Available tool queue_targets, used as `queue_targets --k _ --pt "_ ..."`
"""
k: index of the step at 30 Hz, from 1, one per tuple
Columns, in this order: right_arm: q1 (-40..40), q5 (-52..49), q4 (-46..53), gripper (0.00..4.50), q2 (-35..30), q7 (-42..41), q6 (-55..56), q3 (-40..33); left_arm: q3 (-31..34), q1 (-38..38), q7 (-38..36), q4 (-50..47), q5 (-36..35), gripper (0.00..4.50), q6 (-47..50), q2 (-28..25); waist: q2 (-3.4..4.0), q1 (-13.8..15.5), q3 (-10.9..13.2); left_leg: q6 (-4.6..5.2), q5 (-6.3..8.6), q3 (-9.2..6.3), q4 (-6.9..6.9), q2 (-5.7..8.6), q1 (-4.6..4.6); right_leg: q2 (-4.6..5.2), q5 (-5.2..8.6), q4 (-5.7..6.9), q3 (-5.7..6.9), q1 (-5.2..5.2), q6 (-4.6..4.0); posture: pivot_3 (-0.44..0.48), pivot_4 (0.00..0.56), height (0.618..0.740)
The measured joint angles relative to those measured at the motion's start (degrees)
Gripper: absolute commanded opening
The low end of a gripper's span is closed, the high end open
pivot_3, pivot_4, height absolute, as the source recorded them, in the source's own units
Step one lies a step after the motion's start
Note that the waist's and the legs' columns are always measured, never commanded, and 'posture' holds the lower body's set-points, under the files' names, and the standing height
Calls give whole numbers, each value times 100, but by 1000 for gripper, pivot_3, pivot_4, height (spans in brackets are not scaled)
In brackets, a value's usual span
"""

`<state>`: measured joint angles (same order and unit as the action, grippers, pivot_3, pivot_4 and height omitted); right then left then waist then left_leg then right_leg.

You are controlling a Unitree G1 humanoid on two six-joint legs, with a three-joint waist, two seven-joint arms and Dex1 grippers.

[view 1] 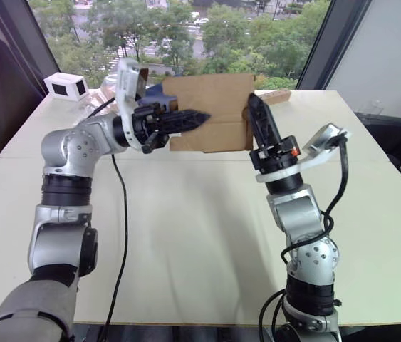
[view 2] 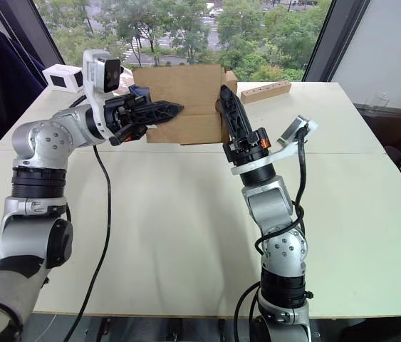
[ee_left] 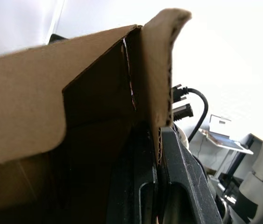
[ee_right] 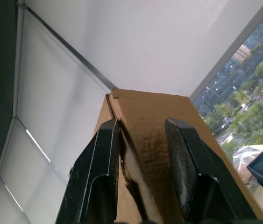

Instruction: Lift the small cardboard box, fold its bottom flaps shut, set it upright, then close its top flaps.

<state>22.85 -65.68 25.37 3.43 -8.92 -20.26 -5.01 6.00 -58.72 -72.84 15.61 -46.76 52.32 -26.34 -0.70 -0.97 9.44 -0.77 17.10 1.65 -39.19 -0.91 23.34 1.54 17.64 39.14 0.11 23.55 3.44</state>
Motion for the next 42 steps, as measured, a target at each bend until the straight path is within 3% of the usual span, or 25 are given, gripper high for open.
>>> queue_targets --k 18,29,34,35,38,42 --pt "-201 -28 172 1512 -47 -60 -237 174 44 7 25 118 -2 0 -45 -4 0 -1 0 0 0 0 0 0 0 0 0 0 0 0 0 0 150 740" --pt "-519 -973 611 1512 -1310 -167 -695 -417 45 -48 -50 62 -65 0 133 -274 0 8 0 0 0 0 0 0 0 0 0 -2 0 -2 0 0 150 740" --pt "-677 -1577 727 1512 -1528 -153 -694 -681 43 -48 -75 -2 -124 0 228 -295 0 5 0 1 0 0 1 0 0 0 0 -2 0 -2 0 0 150 740" --pt "-713 -1641 727 1010 -1587 -137 -687 -721 43 -48 -77 -2 -125 0 236 -300 0 4 0 1 0 0 1 0 0 0 0 -2 0 -2 0 0 150 740" --pt "-722 -1495 707 93 -1720 -124 -685 -729 39 -48 -97 -3 -128 0 242 -302 0 4 0 1 0 0 1 0 0 -1 0 -2 0 -1 0 0 150 740" --pt "-716 -1056 573 93 -1833 -175 -692 -637 21 -49 -182 -4 -127 0 244 -302 0 12 0 1 0 0 1 0 0 -1 0 -2 0 -1 0 0 150 740"
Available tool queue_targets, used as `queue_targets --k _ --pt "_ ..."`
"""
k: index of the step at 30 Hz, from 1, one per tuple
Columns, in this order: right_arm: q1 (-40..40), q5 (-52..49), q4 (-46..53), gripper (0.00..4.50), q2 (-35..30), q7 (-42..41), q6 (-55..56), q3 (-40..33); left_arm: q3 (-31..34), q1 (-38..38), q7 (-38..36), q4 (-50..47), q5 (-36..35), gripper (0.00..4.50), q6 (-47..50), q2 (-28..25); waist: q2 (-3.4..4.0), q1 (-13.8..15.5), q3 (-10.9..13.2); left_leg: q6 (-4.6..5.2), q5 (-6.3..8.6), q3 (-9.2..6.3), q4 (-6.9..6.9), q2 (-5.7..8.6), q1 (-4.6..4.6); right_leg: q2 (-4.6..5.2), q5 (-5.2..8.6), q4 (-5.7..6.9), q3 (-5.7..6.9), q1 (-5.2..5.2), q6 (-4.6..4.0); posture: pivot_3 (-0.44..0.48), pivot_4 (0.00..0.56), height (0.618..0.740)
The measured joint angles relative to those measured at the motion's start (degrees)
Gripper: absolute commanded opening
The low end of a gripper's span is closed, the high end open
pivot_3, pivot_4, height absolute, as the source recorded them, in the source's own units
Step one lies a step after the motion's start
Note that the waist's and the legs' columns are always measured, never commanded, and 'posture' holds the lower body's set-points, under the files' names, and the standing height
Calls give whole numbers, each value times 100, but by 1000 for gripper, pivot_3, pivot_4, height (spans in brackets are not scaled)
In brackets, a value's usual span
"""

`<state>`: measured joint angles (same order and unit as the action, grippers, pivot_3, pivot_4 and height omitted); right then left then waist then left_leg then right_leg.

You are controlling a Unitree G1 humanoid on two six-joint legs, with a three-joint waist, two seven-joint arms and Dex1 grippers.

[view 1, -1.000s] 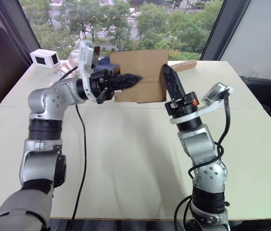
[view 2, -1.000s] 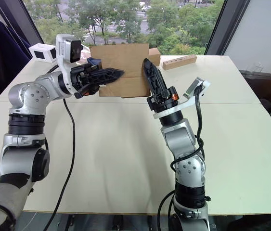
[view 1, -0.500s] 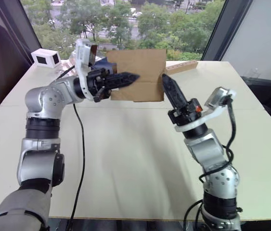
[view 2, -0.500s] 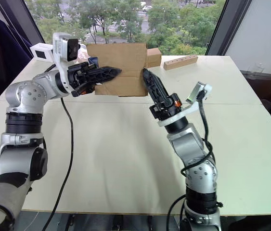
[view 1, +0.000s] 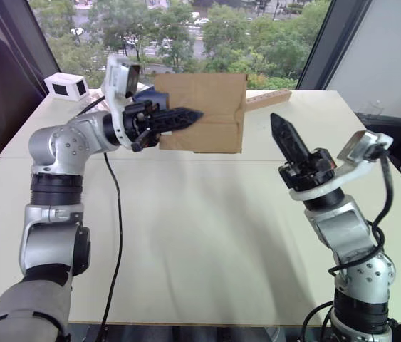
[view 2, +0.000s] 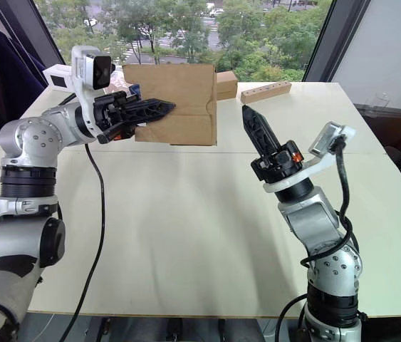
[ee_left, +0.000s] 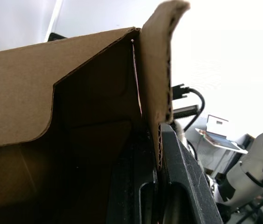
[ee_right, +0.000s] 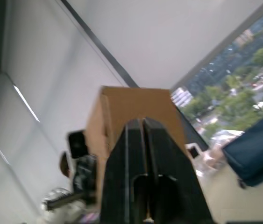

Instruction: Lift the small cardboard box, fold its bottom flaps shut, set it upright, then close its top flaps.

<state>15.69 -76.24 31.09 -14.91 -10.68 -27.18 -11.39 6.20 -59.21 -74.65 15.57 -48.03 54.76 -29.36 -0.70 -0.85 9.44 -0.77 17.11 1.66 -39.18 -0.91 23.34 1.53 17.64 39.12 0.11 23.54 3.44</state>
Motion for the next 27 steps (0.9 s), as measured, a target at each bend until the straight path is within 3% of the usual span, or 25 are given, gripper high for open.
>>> queue_targets --k 9,19,24,27 --pt "127 482 7 93 -79 -171 -217 604 -130 -2 -138 1 25 0 -7 12 0 2 0 0 0 0 0 0 0 0 0 -1 0 0 0 0 150 740" --pt "-69 935 28 93 13 -171 -249 778 -232 1 -209 3 183 0 -58 118 0 -8 0 0 0 0 0 0 0 -1 0 -1 0 0 0 0 150 740" --pt "-165 907 83 93 -72 -171 -275 687 -289 -7 -245 50 260 0 -14 64 0 5 0 0 0 0 0 1 1 0 0 -2 0 0 0 0 150 740" --pt "-472 311 372 93 -465 -183 -395 320 -394 -52 -239 175 406 0 -9 -51 -3 30 2 1 1 -2 0 2 3 2 0 -6 1 -2 0 0 150 740"
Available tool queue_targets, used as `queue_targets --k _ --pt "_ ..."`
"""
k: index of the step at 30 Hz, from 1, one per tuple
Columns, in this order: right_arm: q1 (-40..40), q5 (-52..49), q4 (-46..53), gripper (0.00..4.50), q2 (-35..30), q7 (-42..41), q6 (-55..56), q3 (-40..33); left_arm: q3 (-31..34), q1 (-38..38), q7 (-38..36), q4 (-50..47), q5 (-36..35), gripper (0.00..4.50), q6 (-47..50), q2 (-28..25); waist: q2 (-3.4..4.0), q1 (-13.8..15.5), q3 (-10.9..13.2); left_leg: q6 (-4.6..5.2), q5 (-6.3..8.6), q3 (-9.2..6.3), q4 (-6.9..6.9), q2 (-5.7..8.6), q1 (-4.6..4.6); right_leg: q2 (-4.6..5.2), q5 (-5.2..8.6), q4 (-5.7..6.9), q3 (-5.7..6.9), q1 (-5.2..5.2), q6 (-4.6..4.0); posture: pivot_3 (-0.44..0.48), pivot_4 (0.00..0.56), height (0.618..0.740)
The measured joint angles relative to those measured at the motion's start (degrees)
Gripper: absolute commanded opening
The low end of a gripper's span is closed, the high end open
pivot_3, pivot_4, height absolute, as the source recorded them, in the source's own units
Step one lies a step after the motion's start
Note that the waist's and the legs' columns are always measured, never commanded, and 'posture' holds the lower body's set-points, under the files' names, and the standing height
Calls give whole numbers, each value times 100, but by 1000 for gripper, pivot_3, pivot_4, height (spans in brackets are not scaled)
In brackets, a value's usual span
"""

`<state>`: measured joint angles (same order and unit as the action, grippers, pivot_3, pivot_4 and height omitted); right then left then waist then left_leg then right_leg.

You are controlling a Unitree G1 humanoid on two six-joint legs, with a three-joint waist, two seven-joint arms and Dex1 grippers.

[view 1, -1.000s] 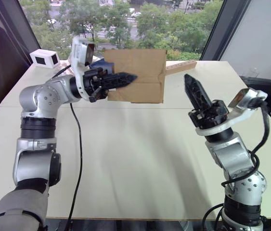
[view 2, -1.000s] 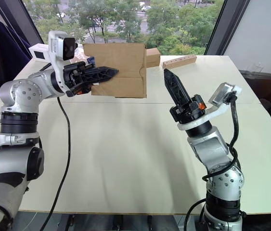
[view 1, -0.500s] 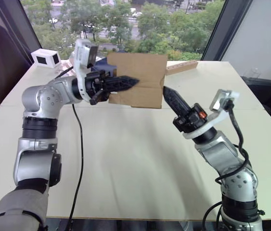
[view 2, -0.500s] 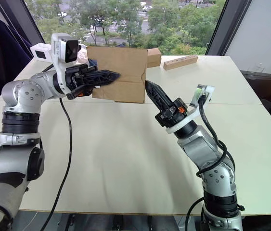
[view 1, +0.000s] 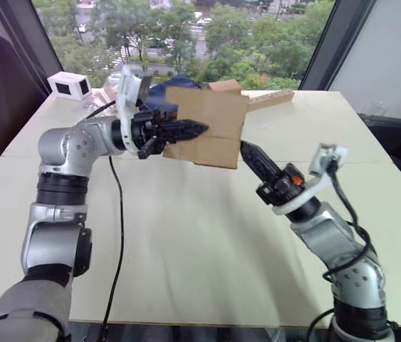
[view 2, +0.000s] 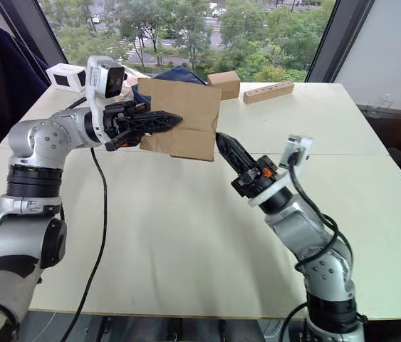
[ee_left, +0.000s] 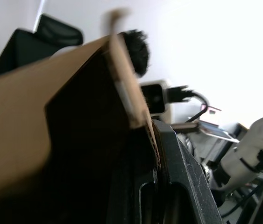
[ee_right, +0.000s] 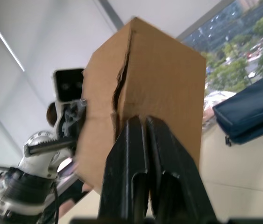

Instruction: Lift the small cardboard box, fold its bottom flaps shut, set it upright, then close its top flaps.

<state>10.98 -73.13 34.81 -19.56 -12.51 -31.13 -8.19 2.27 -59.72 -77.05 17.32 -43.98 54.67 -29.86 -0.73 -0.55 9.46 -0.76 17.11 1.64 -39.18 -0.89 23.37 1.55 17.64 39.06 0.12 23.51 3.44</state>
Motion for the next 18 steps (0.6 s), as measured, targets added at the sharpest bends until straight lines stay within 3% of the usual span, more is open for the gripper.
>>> queue_targets --k 7,12,18 --pt "-937 -1093 340 93 -1103 -46 -196 -1071 -779 -485 -274 98 821 0 -328 -448 -3 -11 1 1 1 0 2 0 -4 -3 0 -4 -1 -6 0 0 150 740" --pt "-2078 -413 521 93 -2738 -856 -913 -1374 -2502 -1285 -1326 198 2157 0 -1169 -813 -1 4 1 4 2 1 3 6 -4 -10 4 -11 -2 -10 3 0 150 740" --pt "-2383 416 877 93 -3626 -1309 -1210 -1528 -4238 -1766 -1522 401 3724 0 -1999 -539 -7 -14 4 10 5 -3 3 3 -2 -20 6 -17 -7 -11 6 0 150 740"
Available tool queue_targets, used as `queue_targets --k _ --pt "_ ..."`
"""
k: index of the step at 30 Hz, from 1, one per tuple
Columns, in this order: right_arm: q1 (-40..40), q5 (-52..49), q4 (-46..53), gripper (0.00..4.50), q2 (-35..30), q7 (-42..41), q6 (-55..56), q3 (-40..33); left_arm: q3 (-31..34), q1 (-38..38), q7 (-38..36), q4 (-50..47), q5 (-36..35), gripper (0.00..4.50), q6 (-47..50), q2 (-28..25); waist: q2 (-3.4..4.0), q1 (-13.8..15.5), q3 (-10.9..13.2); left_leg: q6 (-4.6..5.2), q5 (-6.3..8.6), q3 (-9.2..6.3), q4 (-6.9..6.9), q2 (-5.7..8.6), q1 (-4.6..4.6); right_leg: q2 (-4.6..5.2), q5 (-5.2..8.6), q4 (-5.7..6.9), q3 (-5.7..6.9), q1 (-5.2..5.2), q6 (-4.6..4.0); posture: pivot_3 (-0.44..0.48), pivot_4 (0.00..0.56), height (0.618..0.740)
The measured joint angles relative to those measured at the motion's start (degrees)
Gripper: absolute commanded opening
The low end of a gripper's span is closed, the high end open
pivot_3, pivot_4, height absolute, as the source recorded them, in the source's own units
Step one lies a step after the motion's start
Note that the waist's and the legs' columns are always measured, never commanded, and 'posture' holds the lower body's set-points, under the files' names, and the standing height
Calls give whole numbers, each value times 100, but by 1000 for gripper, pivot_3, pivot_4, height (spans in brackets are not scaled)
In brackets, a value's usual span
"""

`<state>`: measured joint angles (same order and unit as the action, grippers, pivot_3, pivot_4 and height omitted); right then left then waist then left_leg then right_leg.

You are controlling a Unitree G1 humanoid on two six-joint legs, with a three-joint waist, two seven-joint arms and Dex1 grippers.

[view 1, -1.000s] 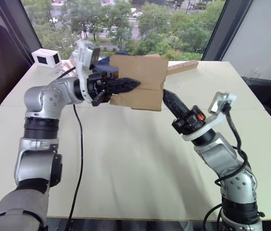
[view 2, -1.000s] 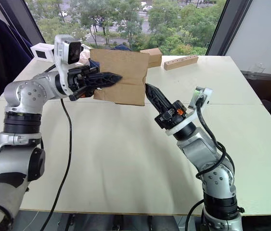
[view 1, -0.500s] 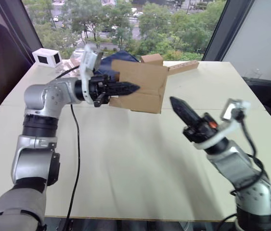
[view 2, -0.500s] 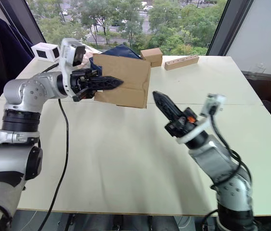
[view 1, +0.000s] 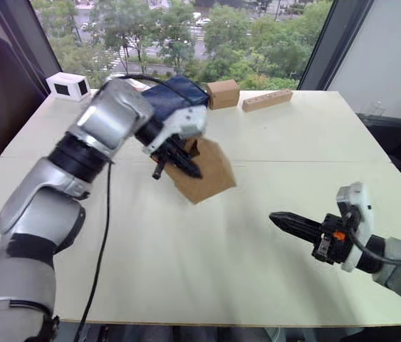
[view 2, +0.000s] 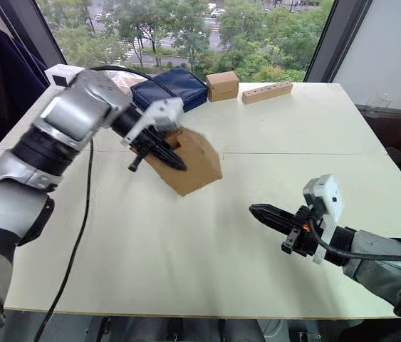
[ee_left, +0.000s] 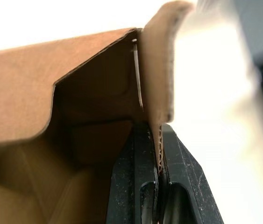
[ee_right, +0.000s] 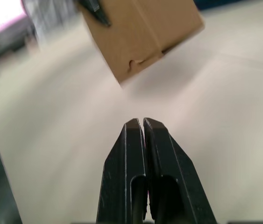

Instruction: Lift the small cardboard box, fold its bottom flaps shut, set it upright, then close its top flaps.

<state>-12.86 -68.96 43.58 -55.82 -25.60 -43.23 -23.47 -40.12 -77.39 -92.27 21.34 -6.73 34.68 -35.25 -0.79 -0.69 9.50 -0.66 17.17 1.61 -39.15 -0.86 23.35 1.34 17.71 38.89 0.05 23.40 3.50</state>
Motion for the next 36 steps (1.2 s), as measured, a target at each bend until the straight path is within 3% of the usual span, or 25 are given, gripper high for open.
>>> queue_targets --k 5,10,13,16,22,23,26,30,34,36 --pt "16 269 389 93 -42 183 -92 75 -813 -147 -1 -220 339 0 -120 128 -6 11 4 0 0 -7 0 -4 7 -3 0 0 -2 4 0 0 150 740" --pt "18 373 469 93 178 470 -128 301 -1626 -453 -7 -915 -143 0 259 -193 -5 7 3 -1 0 -6 -1 -2 4 2 1 0 -2 1 1 0 150 740" --pt "96 371 471 93 506 697 -83 478 -1851 -521 -6 -892 -256 0 384 -90 -5 10 3 -1 -1 -6 -5 -1 3 2 1 3 -2 0 1 0 150 740" --pt "181 408 477 0 562 778 -83 588 -1895 -521 -6 -890 -202 779 409 30 -6 10 3 -1 0 -6 -5 1 4 3 2 2 -2 0 3 0 150 740" --pt "514 573 369 0 637 736 -84 833 -1889 -482 -5 -1052 -137 3137 684 91 -5 -2 3 -1 0 -6 -5 1 3 1 2 3 -2 0 3 0 150 740" --pt "581 580 338 0 640 726 -85 893 -1881 -482 -5 -1087 -148 3137 760 107 -5 2 3 -1 -1 -7 -5 1 2 1 2 5 -2 0 3 0 150 740" --pt "732 581 321 0 645 638 -102 1045 -1732 -488 -5 -1100 -311 3137 1130 163 -5 6 3 0 0 -7 -5 1 4 0 2 6 -2 1 3 0 150 740" --pt "770 476 206 0 646 418 -104 1021 -1189 -798 -4 -794 -1066 3137 1616 98 -6 9 4 0 0 -7 -6 1 4 2 3 6 -2 1 4 0 150 740" --pt "954 165 -2 0 911 263 35 828 17 -1071 153 -157 -1685 3137 1855 8 -2 -12 1 0 0 -6 -5 0 -3 0 3 8 -1 -1 4 0 150 740" --pt "1330 -220 -196 0 1220 268 253 667 1150 -1003 859 314 -1825 3137 1808 192 -2 -12 1 0 -1 -6 -7 -1 -5 2 3 15 -1 -1 4 0 150 740"
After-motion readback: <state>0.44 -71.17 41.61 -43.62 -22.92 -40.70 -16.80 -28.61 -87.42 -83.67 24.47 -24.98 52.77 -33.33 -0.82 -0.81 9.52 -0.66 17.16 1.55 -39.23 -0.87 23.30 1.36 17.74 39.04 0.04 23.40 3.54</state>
